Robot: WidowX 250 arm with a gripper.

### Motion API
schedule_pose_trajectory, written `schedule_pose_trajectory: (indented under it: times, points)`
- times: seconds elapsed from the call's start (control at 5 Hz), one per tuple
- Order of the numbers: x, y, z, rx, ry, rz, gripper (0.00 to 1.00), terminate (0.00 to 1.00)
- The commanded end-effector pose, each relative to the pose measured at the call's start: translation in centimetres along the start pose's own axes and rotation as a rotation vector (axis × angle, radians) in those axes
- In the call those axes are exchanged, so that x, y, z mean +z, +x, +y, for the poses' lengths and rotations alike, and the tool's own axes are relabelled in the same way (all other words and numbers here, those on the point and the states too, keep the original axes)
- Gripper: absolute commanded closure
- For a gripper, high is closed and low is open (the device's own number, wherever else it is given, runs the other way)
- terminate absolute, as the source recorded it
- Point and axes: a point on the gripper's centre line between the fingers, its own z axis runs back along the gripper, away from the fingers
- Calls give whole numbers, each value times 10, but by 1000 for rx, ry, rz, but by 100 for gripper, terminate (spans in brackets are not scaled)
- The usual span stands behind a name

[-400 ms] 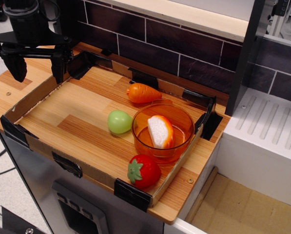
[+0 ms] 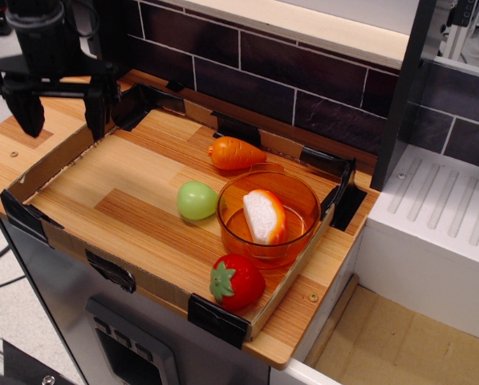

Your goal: Take sushi out of pot

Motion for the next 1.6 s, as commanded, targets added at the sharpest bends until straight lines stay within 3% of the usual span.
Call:
schedule_pose_trajectory:
  times: [0.0, 0.4, 0.6, 0.8, 1.0, 1.4]
  points:
    - [38, 5, -55, 50, -96, -46, 0, 0]
    - [60, -3, -121, 148, -200, 54, 0, 0]
    - [61, -15, -146, 200, -218, 53, 0, 0]
    - [55, -27, -161, 250, -225, 59, 0, 0]
    - [47, -35, -167, 276, -191, 57, 0, 0]
    - [22, -43, -164, 303, -182, 23, 0, 0]
